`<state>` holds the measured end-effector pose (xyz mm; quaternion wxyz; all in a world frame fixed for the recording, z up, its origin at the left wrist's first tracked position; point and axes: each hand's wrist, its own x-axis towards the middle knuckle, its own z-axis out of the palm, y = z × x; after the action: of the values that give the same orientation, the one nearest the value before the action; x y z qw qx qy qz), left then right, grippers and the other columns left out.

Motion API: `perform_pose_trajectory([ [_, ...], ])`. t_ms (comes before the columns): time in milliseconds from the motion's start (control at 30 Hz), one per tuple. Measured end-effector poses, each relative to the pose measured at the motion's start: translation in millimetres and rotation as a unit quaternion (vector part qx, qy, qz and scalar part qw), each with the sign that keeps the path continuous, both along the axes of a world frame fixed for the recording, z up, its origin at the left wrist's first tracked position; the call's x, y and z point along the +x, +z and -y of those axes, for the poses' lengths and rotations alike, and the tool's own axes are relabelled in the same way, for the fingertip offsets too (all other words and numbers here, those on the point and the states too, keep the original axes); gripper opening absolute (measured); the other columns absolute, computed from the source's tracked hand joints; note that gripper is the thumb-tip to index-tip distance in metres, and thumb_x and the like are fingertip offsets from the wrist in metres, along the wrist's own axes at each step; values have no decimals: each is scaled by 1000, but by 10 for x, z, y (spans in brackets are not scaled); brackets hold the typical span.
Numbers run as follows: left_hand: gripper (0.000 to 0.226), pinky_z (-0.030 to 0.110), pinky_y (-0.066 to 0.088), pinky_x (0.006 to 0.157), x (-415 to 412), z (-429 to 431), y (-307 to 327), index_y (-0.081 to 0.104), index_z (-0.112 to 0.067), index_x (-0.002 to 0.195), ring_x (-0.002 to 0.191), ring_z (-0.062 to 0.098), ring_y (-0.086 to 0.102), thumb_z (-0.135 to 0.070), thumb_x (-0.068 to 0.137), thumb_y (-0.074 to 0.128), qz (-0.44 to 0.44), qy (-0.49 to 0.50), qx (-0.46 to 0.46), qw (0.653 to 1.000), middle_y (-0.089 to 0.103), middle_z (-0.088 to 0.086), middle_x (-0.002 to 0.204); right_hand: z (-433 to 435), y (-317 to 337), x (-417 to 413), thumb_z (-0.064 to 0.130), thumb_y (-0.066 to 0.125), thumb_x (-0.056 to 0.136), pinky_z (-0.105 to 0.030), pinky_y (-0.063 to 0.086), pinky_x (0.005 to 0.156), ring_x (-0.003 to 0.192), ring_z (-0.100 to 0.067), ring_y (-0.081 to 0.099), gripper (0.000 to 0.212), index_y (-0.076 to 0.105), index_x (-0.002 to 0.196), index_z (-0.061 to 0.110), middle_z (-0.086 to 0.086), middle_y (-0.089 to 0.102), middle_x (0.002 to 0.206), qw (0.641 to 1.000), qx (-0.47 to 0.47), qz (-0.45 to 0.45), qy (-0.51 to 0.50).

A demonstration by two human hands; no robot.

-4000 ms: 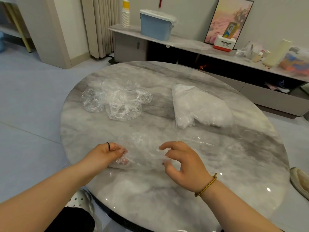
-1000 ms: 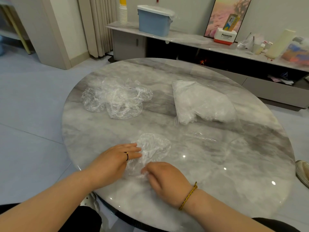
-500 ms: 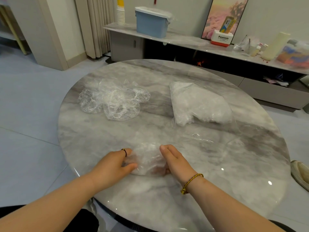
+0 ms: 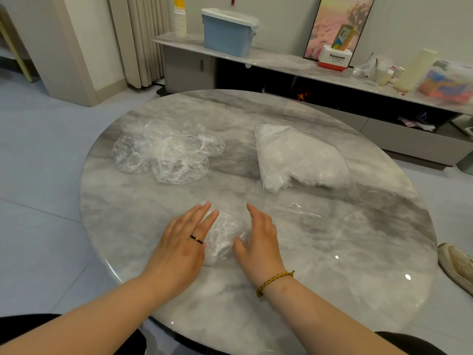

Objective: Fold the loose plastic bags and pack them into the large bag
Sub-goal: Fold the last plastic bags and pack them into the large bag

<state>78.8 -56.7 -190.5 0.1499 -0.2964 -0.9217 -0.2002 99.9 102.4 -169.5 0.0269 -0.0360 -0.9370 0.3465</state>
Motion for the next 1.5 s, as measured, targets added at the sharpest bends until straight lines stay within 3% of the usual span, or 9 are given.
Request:
perform_pose_trajectory([
  [167, 53, 21, 12, 106, -14, -47, -13, 43, -8, 132, 128, 15, 40, -32, 90, 22, 80, 1, -88, 993, 53, 3, 131, 109, -129, 25, 24, 38, 76, -44, 36, 94, 114, -27, 59, 49, 59, 118, 10, -11, 59, 126, 969, 190, -133, 80],
  [233, 73, 19, 7, 106, -60, -50, -59, 39, -7, 137, 135, 11, 32, -44, 85, 5, 118, 16, -109, 987, 33, -2, 142, 143, -166, 33, 29, 37, 76, -38, 45, 88, 106, -19, 64, 48, 66, 111, 15, -4, 65, 117, 962, 220, -111, 117],
  [367, 51, 24, 28, 93, -43, -42, -69, 72, -12, 101, 100, 10, 66, -35, 78, 32, 130, 16, -192, 973, 69, -1, 108, 189, -187, -22, 37, 32, 75, -29, 53, 79, 100, -8, 66, 50, 72, 102, 21, 7, 69, 109, 957, 246, -48, 145],
  [633, 50, 23, 10, 102, -19, -40, -100, 70, -10, 104, 100, 14, 66, -33, 78, 34, 132, 16, -221, 966, 69, 2, 109, 161, -195, -32, 39, 31, 75, -25, 52, 81, 99, -5, 65, 52, 73, 98, 22, 9, 70, 106, 947, 278, 13, 160],
  [900, 50, 29, 30, 90, -24, -81, -118, 73, -11, 97, 95, 15, 68, -33, 75, 34, 105, 16, -228, 968, 71, 2, 104, 171, -169, -17, 40, 24, 75, -24, 45, 94, 109, -9, 61, 61, 70, 107, 16, 2, 65, 118, 940, 294, 56, 165],
  [1033, 52, 26, 39, 88, -38, -124, -18, 69, -6, 105, 95, 15, 68, -35, 75, 37, 93, 51, -176, 979, 69, 2, 106, 74, -157, -44, 46, 13, 81, -12, -16, 104, 144, -13, 6, 73, 20, 146, 13, -1, 10, 156, 963, 167, 50, 206],
  [1200, 75, 25, 24, 107, -175, -175, 177, 16, -18, 146, 134, 16, 29, -43, 85, 54, 238, 110, -126, 957, 33, -4, 143, -4, -91, -60, 15, 56, 90, -4, 13, 101, 136, -12, 26, 47, 41, 135, 13, 0, 29, 146, 997, -36, -25, 63],
  [1333, 25, 23, 34, 79, -244, -199, 253, 49, -20, 87, 110, 19, 49, -39, 79, 63, 275, 121, -105, 948, 54, -6, 103, -50, -1, -104, 18, 61, 87, -16, 27, 104, 130, -15, 33, 54, 36, 136, 14, 1, 31, 140, 995, -103, 1, -4],
  [1500, 40, 17, 30, 57, -273, -287, 340, 36, -25, 60, 66, 10, 40, -18, 77, 71, 340, 88, 113, 929, 37, -11, 66, -147, 143, -160, 22, 63, 86, -19, 37, 96, 120, -15, 46, 60, 34, 137, 10, -1, 44, 132, 974, -190, 114, -49],
])
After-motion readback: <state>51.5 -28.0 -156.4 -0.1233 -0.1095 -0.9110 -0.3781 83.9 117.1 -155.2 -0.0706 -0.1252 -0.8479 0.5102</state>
